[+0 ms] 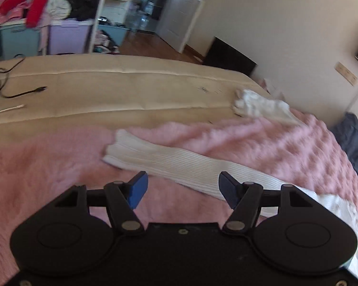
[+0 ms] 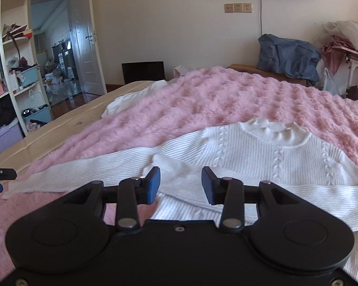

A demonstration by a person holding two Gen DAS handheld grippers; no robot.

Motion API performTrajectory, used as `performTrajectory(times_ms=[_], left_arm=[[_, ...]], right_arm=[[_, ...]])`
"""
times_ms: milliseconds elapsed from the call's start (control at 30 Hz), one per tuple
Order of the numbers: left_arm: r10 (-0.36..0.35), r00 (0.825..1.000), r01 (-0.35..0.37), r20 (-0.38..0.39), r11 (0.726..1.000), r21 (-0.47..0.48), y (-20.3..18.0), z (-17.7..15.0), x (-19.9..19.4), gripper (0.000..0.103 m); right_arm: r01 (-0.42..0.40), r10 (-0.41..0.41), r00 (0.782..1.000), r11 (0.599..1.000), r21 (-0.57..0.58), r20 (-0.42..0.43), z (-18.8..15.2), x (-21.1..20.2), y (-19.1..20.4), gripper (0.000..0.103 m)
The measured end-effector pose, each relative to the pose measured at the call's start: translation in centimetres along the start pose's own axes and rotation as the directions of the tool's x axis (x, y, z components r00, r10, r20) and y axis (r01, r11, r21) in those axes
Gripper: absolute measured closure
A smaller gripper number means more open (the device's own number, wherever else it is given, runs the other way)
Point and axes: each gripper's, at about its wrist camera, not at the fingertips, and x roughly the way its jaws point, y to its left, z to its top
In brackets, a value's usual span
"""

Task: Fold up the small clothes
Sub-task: 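Move the left gripper to the cuff of the other sleeve, then close the left gripper on the sleeve cuff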

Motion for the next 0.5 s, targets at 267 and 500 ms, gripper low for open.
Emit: performTrajectory(times_ms=[267, 500], left_arm=[[0.106, 0.994, -0.106, -0.009, 0.980, -0.167, 5.2, -1.1, 3.2, 0.041], [0.088, 0.996, -0.082, 0.016, 0.968, -0.237, 5.7, -0.9, 5.8, 0.042]], right_arm=[[-0.008, 0.007, 0.998, 1.000, -0.026, -0.060, 0.1, 1.7, 2.0, 0.063], [-0.009, 0.006, 0.997, 0.999, -0.040, -0.071, 0.4, 2.3, 2.4, 0.063]])
